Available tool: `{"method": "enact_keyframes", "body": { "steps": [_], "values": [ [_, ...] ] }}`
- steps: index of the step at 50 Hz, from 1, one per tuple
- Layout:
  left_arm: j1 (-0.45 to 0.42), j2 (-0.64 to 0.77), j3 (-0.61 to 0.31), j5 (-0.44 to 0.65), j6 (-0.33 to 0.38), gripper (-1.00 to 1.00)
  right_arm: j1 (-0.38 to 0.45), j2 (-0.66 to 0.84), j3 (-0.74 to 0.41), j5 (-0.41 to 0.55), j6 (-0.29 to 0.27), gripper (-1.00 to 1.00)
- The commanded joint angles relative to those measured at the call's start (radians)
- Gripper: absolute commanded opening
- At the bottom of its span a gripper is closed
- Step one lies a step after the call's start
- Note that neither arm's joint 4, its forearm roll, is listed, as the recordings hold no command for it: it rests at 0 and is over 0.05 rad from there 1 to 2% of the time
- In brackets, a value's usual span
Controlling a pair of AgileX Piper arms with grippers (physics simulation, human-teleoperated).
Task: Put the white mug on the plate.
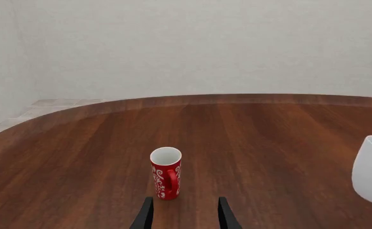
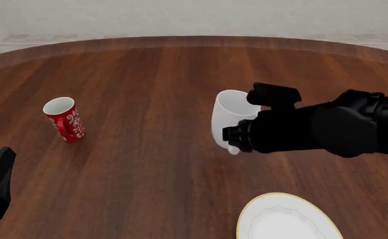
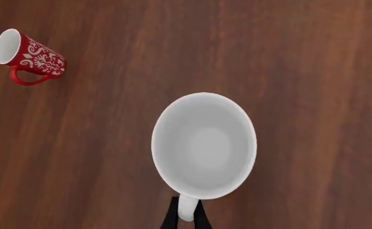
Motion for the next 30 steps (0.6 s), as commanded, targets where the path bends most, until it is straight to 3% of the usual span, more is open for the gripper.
{"method": "enact_keyframes", "body": {
  "steps": [1, 30],
  "values": [
    [0.002, 0.001, 0.0, 0.002, 0.0, 1.0, 0.0, -0.102, 0.058, 0.039, -0.002, -1.0],
    [0.002, 0.001, 0.0, 0.001, -0.001, 1.0, 0.002, -0.37, 0.222, 0.139, -0.002, -1.0]
  ]
}}
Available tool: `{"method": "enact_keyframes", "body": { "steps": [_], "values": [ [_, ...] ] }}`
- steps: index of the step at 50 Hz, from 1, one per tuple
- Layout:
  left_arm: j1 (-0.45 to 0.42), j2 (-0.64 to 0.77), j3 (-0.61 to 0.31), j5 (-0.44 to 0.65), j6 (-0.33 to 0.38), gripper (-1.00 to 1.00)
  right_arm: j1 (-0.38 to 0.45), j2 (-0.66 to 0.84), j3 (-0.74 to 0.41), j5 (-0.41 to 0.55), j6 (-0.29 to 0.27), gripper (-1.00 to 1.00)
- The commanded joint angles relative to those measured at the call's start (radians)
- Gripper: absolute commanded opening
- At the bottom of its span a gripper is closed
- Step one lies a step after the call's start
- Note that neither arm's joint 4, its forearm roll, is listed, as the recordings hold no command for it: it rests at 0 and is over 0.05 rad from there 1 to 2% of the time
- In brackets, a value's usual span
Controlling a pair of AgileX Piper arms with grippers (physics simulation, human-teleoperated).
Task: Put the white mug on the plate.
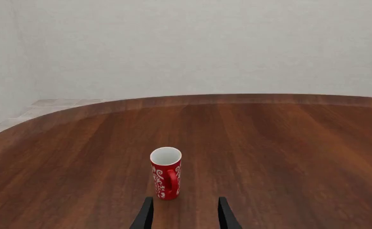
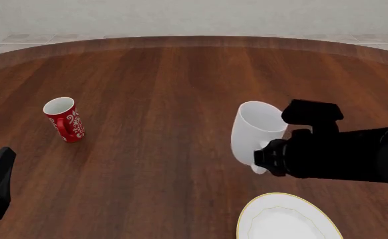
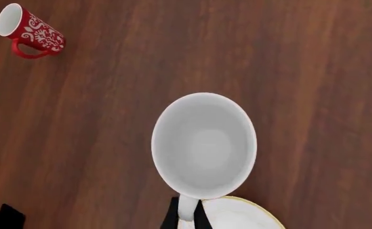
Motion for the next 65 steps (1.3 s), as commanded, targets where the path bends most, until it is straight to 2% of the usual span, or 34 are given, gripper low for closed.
{"method": "enact_keyframes", "body": {
  "steps": [1, 33, 35, 47, 54, 65],
  "values": [
    [0.002, 0.001, 0.0, 0.001, 0.0, 1.0, -0.004, -0.107, 0.059, 0.04, -0.001, -1.0],
    [0.003, 0.001, 0.0, 0.002, -0.001, 1.0, 0.02, -0.361, 0.136, 0.221, -0.012, -1.0],
    [0.002, 0.001, 0.0, 0.001, 0.0, 1.0, 0.013, -0.381, 0.139, 0.236, -0.027, -1.0],
    [0.002, 0.001, 0.0, 0.001, -0.001, 1.0, 0.052, -0.439, 0.16, 0.271, 0.003, -1.0],
    [0.002, 0.001, 0.0, 0.001, 0.0, 1.0, 0.051, -0.475, 0.163, 0.303, -0.018, -1.0],
    [0.002, 0.001, 0.0, 0.001, 0.0, 1.0, 0.085, -0.516, 0.169, 0.331, 0.01, -1.0]
  ]
}}
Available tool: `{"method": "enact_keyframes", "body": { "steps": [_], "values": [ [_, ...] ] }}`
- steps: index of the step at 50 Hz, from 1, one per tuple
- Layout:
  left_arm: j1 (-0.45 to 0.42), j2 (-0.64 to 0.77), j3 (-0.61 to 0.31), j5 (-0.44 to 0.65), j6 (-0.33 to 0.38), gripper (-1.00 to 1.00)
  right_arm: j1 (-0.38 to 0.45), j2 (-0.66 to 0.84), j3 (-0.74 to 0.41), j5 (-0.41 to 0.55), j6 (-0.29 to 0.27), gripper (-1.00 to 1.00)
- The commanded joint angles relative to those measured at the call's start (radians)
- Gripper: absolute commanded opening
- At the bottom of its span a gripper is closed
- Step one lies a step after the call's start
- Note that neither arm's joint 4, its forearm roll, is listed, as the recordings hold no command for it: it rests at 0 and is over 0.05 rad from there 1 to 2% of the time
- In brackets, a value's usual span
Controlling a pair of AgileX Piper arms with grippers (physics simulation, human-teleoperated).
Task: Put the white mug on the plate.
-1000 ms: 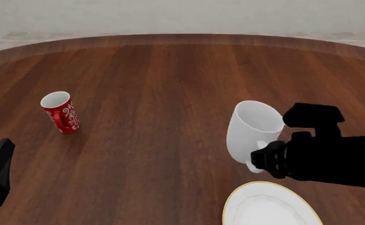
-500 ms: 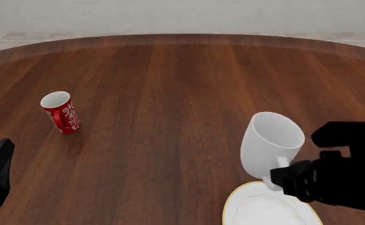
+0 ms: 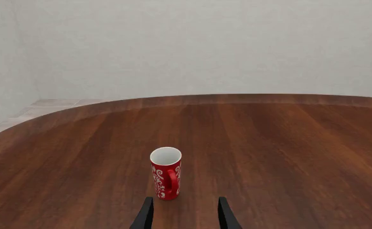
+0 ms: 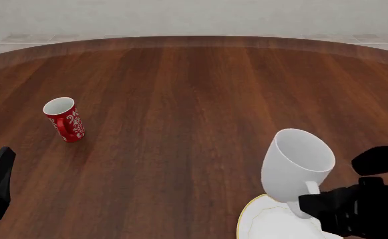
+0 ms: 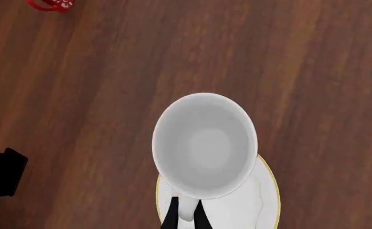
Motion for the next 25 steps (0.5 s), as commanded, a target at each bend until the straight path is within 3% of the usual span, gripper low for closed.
{"method": "enact_keyframes", "body": {
  "steps": [1, 25],
  "values": [
    [0.002, 0.001, 0.0, 0.001, 0.0, 1.0, 0.025, -0.052, -0.004, 0.044, 0.016, -1.0],
    [0.002, 0.001, 0.0, 0.001, 0.0, 1.0, 0.067, -0.188, 0.067, 0.13, 0.028, -1.0]
  ]
}}
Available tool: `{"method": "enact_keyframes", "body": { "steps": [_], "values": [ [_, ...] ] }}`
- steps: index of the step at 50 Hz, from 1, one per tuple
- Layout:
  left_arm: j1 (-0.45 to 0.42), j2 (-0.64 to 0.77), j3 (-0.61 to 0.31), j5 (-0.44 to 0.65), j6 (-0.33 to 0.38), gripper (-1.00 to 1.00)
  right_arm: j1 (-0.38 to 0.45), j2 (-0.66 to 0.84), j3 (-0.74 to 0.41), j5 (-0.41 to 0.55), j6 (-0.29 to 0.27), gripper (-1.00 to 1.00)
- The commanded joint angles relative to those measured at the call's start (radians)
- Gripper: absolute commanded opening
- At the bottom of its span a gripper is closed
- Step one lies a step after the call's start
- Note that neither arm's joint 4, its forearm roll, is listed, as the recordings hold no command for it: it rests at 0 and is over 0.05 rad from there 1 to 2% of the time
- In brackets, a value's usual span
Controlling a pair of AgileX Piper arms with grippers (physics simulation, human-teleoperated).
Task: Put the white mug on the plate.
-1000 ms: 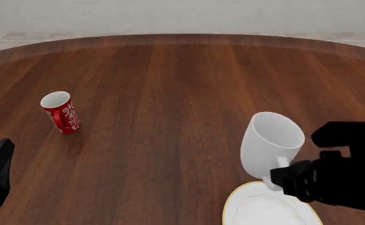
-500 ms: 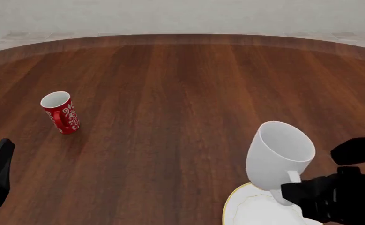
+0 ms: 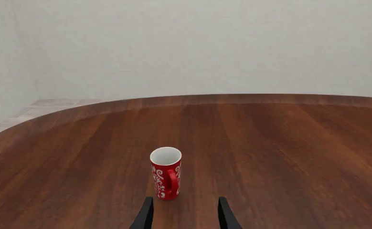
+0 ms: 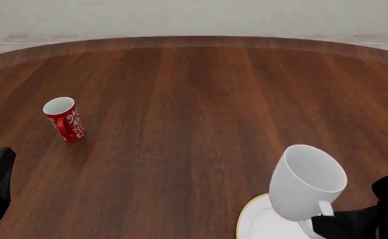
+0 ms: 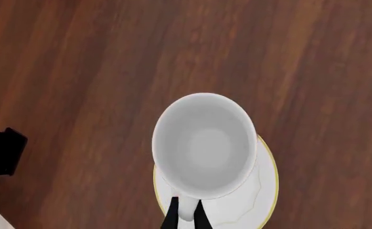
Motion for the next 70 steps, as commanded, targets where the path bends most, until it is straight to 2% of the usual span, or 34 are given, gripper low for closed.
{"method": "enact_keyframes", "body": {
  "steps": [1, 7, 11, 31, 54, 70],
  "values": [
    [0.002, 0.001, 0.0, 0.001, 0.0, 1.0, 0.021, -0.044, 0.016, 0.026, 0.012, -1.0],
    [0.003, 0.0, 0.0, 0.001, -0.001, 1.0, 0.02, -0.076, 0.023, 0.056, 0.008, -1.0],
    [0.002, 0.0, 0.0, 0.001, 0.0, 1.0, 0.008, -0.099, 0.037, 0.084, -0.021, -1.0],
    [0.002, 0.001, 0.0, 0.001, -0.001, 1.0, 0.032, -0.142, 0.048, 0.134, -0.012, -1.0],
    [0.002, 0.001, 0.0, 0.001, 0.0, 1.0, 0.068, -0.134, 0.066, 0.118, 0.006, -1.0],
    [0.002, 0.001, 0.0, 0.001, 0.0, 1.0, 0.103, -0.093, 0.08, 0.066, 0.025, -1.0]
  ]
}}
